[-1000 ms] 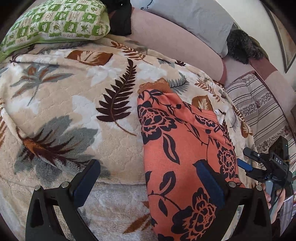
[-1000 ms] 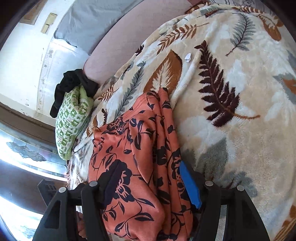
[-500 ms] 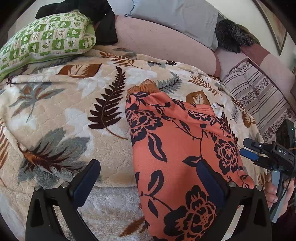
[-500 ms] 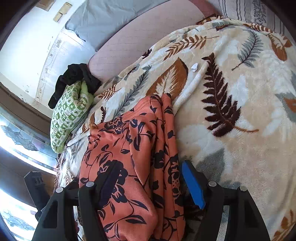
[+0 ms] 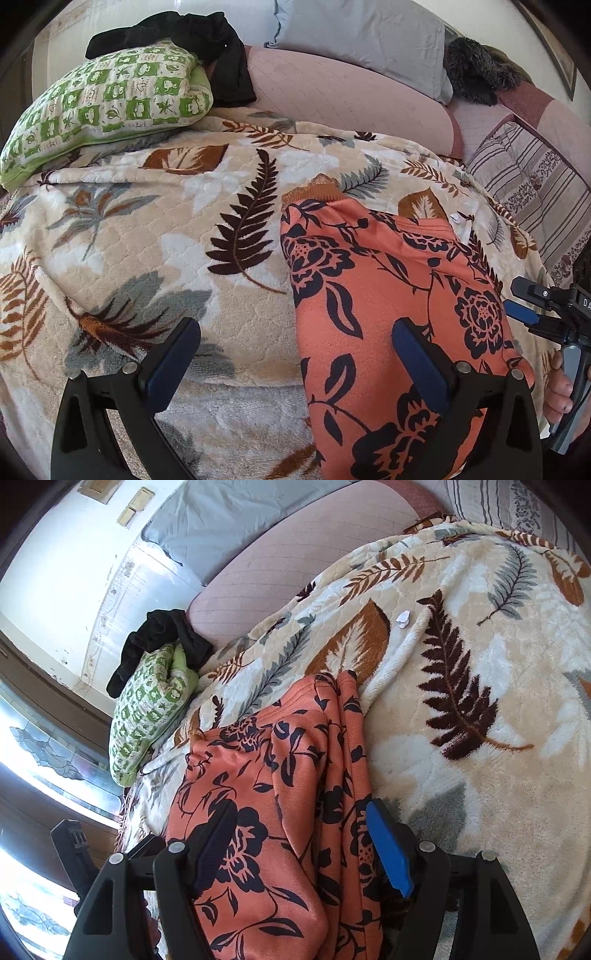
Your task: Fold small clothes
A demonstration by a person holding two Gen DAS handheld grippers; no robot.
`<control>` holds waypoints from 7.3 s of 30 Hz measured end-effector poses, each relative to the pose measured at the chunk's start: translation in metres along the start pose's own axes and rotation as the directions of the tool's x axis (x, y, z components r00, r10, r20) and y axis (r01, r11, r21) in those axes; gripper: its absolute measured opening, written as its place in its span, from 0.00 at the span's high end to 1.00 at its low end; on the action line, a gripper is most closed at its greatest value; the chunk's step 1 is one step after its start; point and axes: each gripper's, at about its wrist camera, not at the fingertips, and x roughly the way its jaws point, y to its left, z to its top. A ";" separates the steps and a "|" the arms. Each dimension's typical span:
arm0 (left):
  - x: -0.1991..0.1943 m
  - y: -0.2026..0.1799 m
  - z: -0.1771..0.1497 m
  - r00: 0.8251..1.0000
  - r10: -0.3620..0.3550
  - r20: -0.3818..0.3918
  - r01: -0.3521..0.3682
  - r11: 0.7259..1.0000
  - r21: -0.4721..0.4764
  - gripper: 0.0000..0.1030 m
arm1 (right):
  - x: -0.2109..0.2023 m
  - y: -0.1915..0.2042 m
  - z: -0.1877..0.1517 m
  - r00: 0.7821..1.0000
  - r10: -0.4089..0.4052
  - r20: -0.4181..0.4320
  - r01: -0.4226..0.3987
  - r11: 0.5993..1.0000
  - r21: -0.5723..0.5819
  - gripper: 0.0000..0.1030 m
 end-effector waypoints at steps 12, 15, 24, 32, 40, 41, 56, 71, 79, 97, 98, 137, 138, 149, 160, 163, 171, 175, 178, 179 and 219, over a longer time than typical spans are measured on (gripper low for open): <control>0.005 0.000 0.002 1.000 -0.022 -0.015 0.022 1.000 0.006 0.00 | 0.011 -0.011 0.003 1.000 -0.005 -0.026 0.006 1.000 0.022 0.21; 0.007 0.001 0.002 0.994 -0.097 -0.044 0.096 0.995 -0.022 0.00 | 0.012 -0.016 0.004 0.999 0.011 -0.036 -0.010 0.999 0.036 0.21; 0.016 -0.009 -0.004 0.989 -0.128 -0.077 0.128 0.992 -0.005 0.00 | 0.006 -0.033 0.008 0.998 0.049 -0.030 -0.046 0.995 0.090 0.20; 0.023 -0.020 -0.009 0.988 -0.122 -0.097 0.126 0.991 0.041 0.00 | 0.022 -0.044 0.004 0.990 0.098 -0.104 -0.083 0.987 0.136 0.20; 0.027 -0.023 -0.008 0.985 -0.137 -0.107 0.141 0.990 0.027 0.00 | 0.032 -0.035 -0.002 0.984 0.127 -0.124 -0.114 0.987 0.111 0.18; 0.028 -0.024 -0.008 0.985 -0.138 -0.108 0.141 0.990 0.024 0.00 | 0.033 -0.034 -0.003 0.983 0.133 -0.124 -0.119 0.987 0.112 0.18; 0.030 -0.033 -0.008 0.982 -0.122 -0.147 0.127 0.992 0.027 0.00 | 0.056 -0.003 -0.014 0.970 0.172 -0.170 -0.160 0.984 0.078 0.19; 0.032 -0.044 -0.014 0.974 -0.143 -0.177 0.160 0.983 0.088 0.09 | 0.059 0.016 -0.021 0.988 0.037 -0.148 -0.044 0.998 -0.042 0.32; 0.022 -0.042 -0.012 0.983 -0.149 -0.111 0.160 0.982 0.097 0.35 | 0.057 0.030 -0.023 0.993 -0.009 -0.116 -0.004 0.994 -0.112 0.37; -0.031 -0.001 0.002 0.993 -0.114 0.042 0.114 0.993 0.013 0.58 | 0.030 0.121 -0.034 0.998 -0.038 0.056 0.054 0.944 -0.325 0.54; -0.037 0.003 0.002 0.993 -0.104 0.054 0.103 0.995 0.012 0.58 | 0.030 0.127 -0.035 0.998 -0.030 0.057 0.047 0.943 -0.329 0.54; -0.074 0.100 -0.026 0.994 0.092 0.057 -0.087 0.993 -0.082 0.59 | 0.104 0.213 -0.093 0.998 0.047 -0.033 -0.056 0.911 -0.408 0.54; -0.073 0.100 -0.026 0.994 0.092 0.054 -0.088 0.993 -0.083 0.59 | 0.105 0.212 -0.093 0.998 0.044 -0.036 -0.054 0.912 -0.406 0.54; -0.066 0.100 -0.025 0.994 0.103 0.024 -0.100 0.991 -0.092 0.59 | 0.115 0.205 -0.093 0.998 0.020 -0.063 -0.043 0.923 -0.383 0.54; -0.060 0.103 -0.030 0.992 0.125 -0.001 -0.124 0.987 -0.104 0.57 | 0.124 0.196 -0.091 0.996 -0.015 -0.089 -0.018 0.935 -0.353 0.51; -0.059 0.103 -0.030 0.991 0.133 -0.004 -0.133 0.986 -0.102 0.54 | 0.127 0.194 -0.091 0.995 -0.023 -0.097 -0.011 0.939 -0.343 0.47; -0.059 0.105 -0.030 0.990 0.138 -0.010 -0.138 0.985 -0.104 0.51 | 0.129 0.189 -0.089 0.993 -0.033 -0.112 -0.004 0.948 -0.319 0.41; -0.063 0.105 -0.030 0.989 0.151 -0.001 -0.150 0.984 -0.093 0.48 | 0.127 0.184 -0.084 0.991 -0.033 -0.132 -0.005 0.961 -0.275 0.36; -0.068 0.106 -0.026 0.986 0.166 0.022 -0.163 0.982 -0.100 0.48 | 0.123 0.183 -0.081 0.992 -0.030 -0.122 -0.003 0.966 -0.260 0.36; -0.071 0.106 -0.025 0.984 0.177 0.035 -0.173 0.980 -0.098 0.48 | 0.120 0.183 -0.080 0.993 -0.030 -0.113 -0.001 0.965 -0.262 0.36; -0.072 0.139 -0.018 0.920 0.391 0.020 -0.378 0.900 -0.219 0.16 | 0.094 0.213 -0.065 0.987 0.149 -0.061 -0.161 0.924 -0.347 0.39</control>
